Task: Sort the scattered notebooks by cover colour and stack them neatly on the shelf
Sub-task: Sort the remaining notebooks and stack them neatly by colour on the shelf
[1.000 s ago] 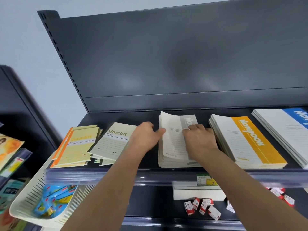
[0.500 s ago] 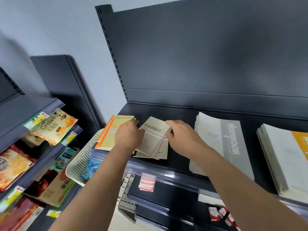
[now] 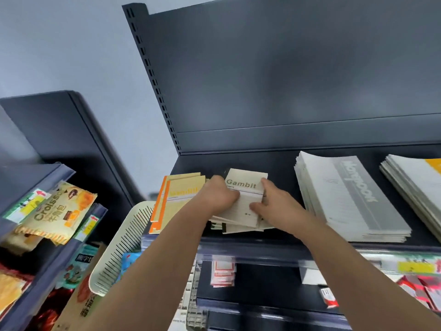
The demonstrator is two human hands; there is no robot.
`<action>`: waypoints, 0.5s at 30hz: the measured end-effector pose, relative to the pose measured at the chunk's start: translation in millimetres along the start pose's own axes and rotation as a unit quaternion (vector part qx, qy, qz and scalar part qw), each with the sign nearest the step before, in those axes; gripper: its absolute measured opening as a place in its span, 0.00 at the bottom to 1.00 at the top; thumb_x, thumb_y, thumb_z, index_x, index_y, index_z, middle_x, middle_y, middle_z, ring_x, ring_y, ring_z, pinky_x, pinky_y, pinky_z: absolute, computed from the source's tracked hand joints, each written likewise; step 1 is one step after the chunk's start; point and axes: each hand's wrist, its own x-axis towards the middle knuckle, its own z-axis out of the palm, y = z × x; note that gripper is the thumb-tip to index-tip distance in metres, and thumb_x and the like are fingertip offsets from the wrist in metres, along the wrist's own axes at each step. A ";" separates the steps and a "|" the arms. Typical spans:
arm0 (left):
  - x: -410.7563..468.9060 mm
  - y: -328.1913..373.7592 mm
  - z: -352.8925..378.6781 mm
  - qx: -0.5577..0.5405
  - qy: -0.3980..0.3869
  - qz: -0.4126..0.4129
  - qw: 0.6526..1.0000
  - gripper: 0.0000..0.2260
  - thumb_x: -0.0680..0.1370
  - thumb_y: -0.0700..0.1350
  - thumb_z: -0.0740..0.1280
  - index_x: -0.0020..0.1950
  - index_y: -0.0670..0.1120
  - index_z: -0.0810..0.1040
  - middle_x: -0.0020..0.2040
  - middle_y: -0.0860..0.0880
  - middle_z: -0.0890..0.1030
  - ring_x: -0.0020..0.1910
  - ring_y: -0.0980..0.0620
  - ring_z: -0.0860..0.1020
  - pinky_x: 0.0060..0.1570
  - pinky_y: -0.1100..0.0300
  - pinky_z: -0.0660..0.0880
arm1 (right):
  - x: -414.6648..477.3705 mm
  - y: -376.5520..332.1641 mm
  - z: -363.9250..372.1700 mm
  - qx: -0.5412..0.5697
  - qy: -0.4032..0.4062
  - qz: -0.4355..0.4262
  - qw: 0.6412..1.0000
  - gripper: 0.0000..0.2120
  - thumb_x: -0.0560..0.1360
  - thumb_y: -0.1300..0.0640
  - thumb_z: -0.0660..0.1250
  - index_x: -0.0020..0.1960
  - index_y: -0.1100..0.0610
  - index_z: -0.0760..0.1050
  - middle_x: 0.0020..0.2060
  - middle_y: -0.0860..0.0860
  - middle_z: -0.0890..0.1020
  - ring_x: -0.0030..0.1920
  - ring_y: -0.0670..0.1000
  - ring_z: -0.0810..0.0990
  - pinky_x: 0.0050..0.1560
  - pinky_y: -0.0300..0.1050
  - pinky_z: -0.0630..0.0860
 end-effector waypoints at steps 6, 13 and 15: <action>8.3 0.9 -0.6 -0.115 -0.062 0.002 0.991 0.11 0.75 0.49 0.70 0.46 0.46 0.69 0.50 0.47 0.78 0.50 0.47 0.78 0.48 0.56 0.76 | -2.1 2.6 5.3 0.071 0.017 0.044 0.996 0.21 0.77 0.56 0.65 0.67 0.51 0.62 0.57 0.51 0.79 0.53 0.52 0.80 0.56 0.52 0.78; 17.7 -5.6 -7.2 -0.296 -0.093 -0.029 0.950 0.23 0.69 0.41 0.76 0.56 0.42 0.68 0.52 0.43 0.81 0.48 0.45 0.82 0.48 0.47 0.80 | -9.9 11.7 0.7 0.161 0.012 0.067 0.985 0.25 0.77 0.60 0.65 0.71 0.51 0.60 0.57 0.49 0.78 0.56 0.51 0.78 0.59 0.49 0.76; 19.0 -6.6 -11.8 -0.324 -0.119 -0.025 0.938 0.28 0.64 0.40 0.79 0.59 0.40 0.71 0.50 0.43 0.83 0.47 0.45 0.83 0.49 0.46 0.81 | -12.0 14.1 -3.6 0.214 0.003 0.062 0.975 0.25 0.76 0.64 0.66 0.70 0.50 0.63 0.58 0.47 0.77 0.57 0.49 0.77 0.58 0.47 0.77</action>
